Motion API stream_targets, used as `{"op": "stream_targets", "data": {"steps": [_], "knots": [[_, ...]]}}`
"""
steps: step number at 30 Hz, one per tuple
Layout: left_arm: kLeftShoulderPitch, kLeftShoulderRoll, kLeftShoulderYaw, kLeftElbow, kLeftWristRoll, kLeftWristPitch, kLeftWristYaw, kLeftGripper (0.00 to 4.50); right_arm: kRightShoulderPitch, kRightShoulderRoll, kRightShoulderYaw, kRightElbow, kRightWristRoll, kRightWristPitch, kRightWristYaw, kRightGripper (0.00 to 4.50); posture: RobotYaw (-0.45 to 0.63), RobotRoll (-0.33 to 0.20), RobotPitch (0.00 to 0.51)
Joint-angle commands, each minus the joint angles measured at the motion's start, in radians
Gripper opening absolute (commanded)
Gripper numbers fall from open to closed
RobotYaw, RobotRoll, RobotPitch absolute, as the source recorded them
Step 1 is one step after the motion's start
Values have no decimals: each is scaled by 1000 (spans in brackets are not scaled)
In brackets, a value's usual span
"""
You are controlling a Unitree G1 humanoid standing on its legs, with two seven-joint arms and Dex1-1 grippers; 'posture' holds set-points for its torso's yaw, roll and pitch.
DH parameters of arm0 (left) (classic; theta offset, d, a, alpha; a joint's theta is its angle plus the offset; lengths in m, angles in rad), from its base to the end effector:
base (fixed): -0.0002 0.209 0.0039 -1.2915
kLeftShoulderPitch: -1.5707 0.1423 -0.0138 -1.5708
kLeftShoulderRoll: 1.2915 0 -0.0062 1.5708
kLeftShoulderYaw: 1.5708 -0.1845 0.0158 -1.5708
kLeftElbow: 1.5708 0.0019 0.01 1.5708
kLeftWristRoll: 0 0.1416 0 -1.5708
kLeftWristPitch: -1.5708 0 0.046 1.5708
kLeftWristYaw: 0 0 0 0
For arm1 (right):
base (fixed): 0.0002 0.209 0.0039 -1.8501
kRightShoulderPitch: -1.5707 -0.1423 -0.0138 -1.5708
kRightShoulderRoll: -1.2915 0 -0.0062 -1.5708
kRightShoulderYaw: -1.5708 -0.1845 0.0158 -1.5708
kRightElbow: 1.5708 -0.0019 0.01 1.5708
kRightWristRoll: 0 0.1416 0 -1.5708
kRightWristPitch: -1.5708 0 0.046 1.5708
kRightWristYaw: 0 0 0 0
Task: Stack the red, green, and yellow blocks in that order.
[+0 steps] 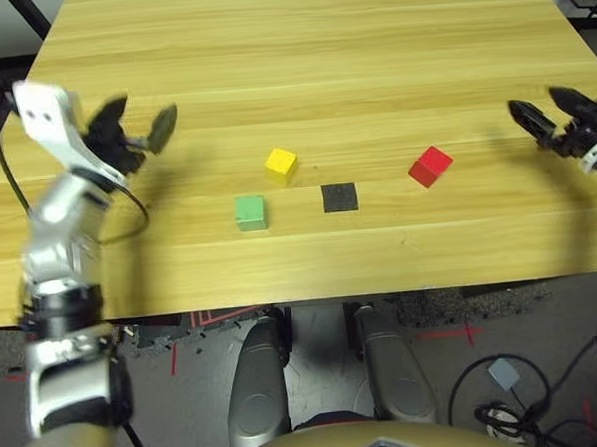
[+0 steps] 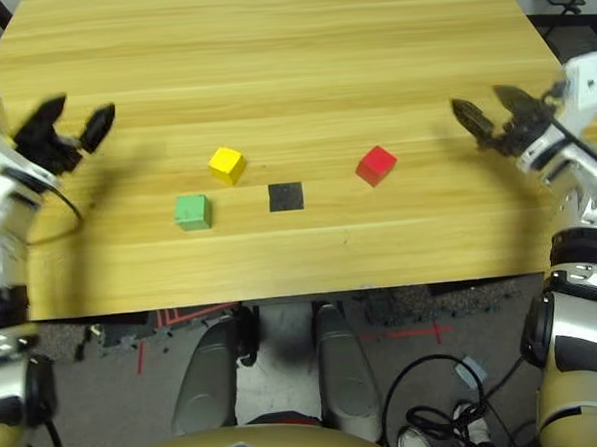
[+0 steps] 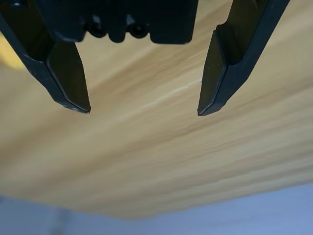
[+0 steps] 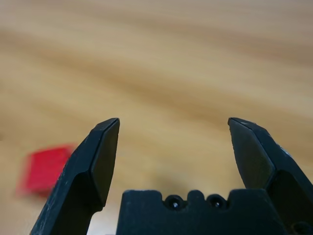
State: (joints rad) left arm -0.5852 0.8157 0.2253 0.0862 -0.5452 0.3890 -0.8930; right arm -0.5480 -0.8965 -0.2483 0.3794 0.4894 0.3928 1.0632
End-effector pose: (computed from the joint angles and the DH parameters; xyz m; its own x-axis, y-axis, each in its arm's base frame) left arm 0.2678 0.2962 0.2446 0.7391 -0.6697 0.0724 0.6271 0.7234 0.2889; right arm 0.2635 -0.3501 0.2134 0.7874 0.6064 -0.1106 -0.6162 0.7790 -0.1160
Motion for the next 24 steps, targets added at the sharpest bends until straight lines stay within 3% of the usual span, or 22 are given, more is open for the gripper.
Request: {"op": "stream_targets", "data": {"steps": [1,12,18,24], "knots": [[-13,59,-71,-20,-33,103,-156,4465,13,-54,54,-118,32,89,128,4500,55,-63,239],[-37,183,-288,-112,58,149,-437,4465,-181,-97,306,-55,-154,-16,396,4500,70,-79,210],[-24,158,-300,-159,59,160,-444,4465,-279,-27,363,20,-261,-27,317,4500,102,-86,216],[0,147,-300,-197,54,177,-428,4465,-277,29,374,-13,-301,36,250,4500,128,-86,229]]}}
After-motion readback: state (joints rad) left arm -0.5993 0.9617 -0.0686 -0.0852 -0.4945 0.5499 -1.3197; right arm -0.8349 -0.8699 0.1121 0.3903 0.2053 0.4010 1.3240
